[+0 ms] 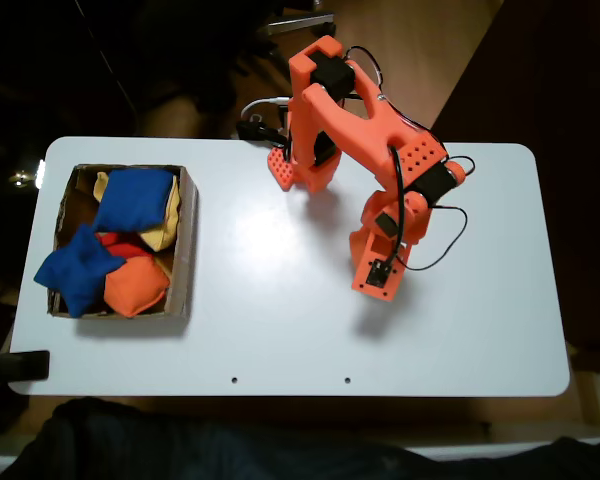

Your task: Grasp a bag and put it in the box.

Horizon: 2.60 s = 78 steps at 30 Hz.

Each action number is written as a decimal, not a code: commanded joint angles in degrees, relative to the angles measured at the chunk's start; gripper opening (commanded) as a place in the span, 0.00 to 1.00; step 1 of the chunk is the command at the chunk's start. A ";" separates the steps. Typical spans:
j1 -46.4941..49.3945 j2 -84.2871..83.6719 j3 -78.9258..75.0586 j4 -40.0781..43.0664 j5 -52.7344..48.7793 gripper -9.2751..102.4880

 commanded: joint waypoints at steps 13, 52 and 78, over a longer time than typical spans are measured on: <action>9.14 15.64 -6.06 -2.90 -0.44 0.15; 53.53 32.70 -8.70 -13.97 1.41 0.15; 82.35 33.22 -10.37 -27.07 3.25 0.14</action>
